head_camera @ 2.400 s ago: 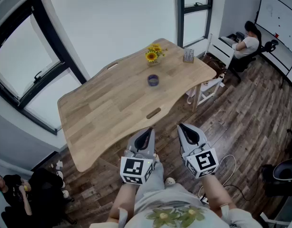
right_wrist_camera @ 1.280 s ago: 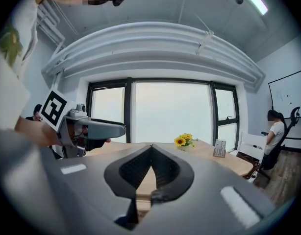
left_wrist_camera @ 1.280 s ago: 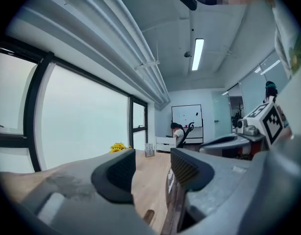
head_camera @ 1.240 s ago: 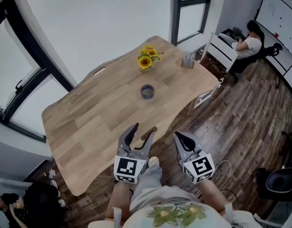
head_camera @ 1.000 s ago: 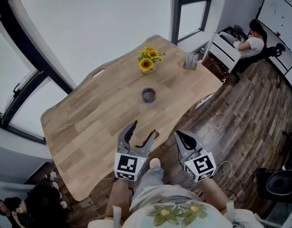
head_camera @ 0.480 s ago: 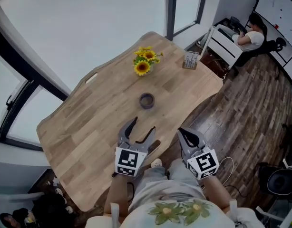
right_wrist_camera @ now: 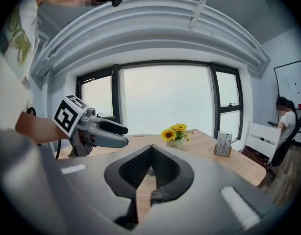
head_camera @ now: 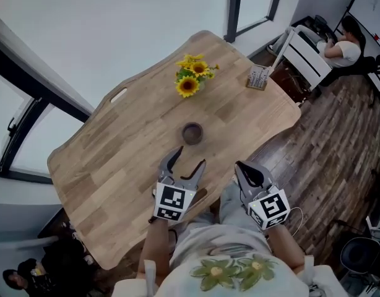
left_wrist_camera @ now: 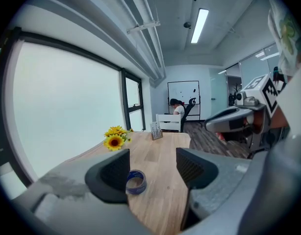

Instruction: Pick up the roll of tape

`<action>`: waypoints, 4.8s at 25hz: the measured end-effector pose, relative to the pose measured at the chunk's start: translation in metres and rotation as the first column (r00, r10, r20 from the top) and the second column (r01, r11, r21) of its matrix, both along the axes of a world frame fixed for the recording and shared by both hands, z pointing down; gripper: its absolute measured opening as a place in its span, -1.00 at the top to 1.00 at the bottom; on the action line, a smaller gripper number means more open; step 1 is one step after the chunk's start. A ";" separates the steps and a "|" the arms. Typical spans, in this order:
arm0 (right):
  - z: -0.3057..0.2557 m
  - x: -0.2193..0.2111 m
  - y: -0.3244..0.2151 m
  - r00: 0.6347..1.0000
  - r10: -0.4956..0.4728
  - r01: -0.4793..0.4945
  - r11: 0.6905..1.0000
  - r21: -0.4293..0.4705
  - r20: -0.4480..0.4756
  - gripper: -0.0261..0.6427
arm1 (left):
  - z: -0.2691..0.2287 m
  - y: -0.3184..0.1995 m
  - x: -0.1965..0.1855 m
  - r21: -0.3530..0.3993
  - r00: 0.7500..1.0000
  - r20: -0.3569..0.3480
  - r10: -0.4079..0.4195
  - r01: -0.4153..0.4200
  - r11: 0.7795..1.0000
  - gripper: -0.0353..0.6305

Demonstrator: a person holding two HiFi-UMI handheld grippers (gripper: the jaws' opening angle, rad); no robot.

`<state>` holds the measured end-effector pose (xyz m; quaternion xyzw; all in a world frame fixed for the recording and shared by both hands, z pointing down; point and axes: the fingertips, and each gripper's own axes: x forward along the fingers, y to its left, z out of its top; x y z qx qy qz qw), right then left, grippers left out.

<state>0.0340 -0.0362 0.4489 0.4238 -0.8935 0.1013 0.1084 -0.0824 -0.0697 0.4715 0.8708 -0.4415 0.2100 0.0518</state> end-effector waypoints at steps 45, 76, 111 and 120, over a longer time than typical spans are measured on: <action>0.040 0.003 -0.127 0.989 -0.147 0.148 0.982 -0.114 0.015 0.93 | 0.168 -0.079 0.016 -0.420 0.962 0.253 0.106 0.010 0.907 0.01; 0.063 0.001 -0.159 0.989 -0.147 0.146 0.974 -0.172 0.009 0.93 | 0.239 -0.088 0.022 -0.542 0.908 0.347 0.233 -0.008 0.841 0.05; 0.061 0.003 -0.133 0.993 -0.118 0.116 0.979 -0.169 -0.002 0.93 | 0.233 -0.093 0.002 -0.512 0.888 0.397 0.231 0.005 0.859 0.70; 0.053 0.006 -0.125 0.994 -0.111 0.108 0.983 -0.148 -0.012 0.93 | 0.215 -0.092 0.004 -0.480 0.913 0.361 0.191 0.007 0.877 0.70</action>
